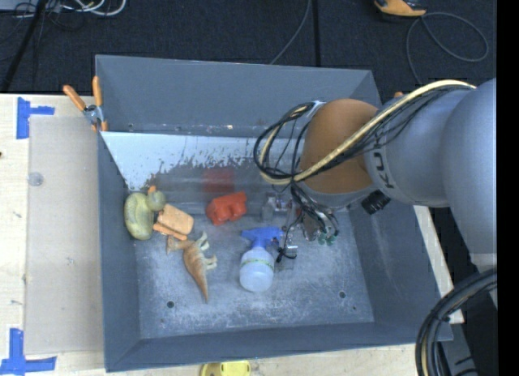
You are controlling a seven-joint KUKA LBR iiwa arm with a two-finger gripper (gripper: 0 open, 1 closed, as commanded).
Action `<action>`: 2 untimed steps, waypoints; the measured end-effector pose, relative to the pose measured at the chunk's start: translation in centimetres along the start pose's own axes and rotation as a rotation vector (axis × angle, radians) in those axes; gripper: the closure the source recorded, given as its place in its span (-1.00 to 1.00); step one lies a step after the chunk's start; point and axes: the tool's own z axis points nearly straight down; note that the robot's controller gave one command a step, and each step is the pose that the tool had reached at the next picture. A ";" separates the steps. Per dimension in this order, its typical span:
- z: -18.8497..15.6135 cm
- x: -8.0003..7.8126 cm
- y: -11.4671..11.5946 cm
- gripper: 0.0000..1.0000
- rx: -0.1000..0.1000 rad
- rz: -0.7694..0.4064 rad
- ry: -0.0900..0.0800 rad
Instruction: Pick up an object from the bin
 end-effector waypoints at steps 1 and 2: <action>1.5 2.1 -1.0 1.00 0.000 -0.199 -0.004; 1.5 2.1 -1.0 1.00 0.000 -0.199 -0.004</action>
Offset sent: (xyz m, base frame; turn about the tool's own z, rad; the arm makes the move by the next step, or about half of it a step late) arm 0.0000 0.0000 0.0000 0.0000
